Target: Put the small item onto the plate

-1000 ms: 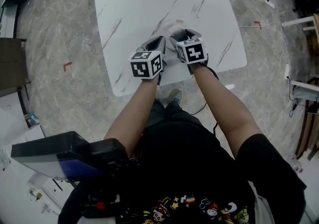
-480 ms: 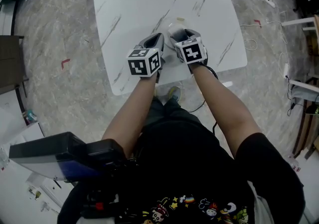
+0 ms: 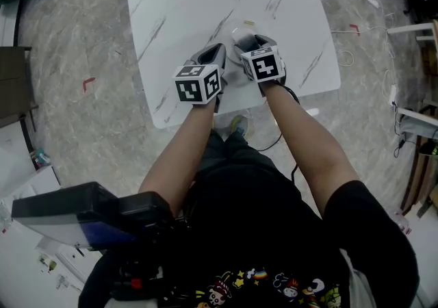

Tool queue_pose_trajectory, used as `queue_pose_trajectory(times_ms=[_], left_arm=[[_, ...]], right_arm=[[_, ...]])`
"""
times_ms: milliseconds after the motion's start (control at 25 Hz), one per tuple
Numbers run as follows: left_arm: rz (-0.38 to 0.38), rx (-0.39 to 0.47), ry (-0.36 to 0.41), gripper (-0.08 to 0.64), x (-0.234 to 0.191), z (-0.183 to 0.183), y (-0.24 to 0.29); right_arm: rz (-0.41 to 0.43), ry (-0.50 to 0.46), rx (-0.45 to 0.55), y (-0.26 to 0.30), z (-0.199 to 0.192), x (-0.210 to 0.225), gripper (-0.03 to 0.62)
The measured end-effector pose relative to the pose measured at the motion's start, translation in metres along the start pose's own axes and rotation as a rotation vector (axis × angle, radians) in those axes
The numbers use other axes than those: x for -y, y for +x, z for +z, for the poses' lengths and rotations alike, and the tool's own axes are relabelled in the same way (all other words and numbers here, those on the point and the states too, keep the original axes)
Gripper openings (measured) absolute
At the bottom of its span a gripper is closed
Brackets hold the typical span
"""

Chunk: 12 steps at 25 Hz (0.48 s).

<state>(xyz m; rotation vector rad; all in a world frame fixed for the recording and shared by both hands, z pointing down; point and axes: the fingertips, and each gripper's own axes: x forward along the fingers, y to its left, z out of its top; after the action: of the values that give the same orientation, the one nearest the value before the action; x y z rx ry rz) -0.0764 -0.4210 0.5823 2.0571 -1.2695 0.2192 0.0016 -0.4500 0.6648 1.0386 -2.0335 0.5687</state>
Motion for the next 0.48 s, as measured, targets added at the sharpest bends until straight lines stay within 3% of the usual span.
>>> queue_pose_trajectory(times_ms=[480], left_arm=[[0.001, -0.001, -0.004, 0.001, -0.0015, -0.0009, -0.0058]], right_arm=[[-0.008, -0.008, 0.000, 0.0017, 0.0029, -0.0024, 0.330]])
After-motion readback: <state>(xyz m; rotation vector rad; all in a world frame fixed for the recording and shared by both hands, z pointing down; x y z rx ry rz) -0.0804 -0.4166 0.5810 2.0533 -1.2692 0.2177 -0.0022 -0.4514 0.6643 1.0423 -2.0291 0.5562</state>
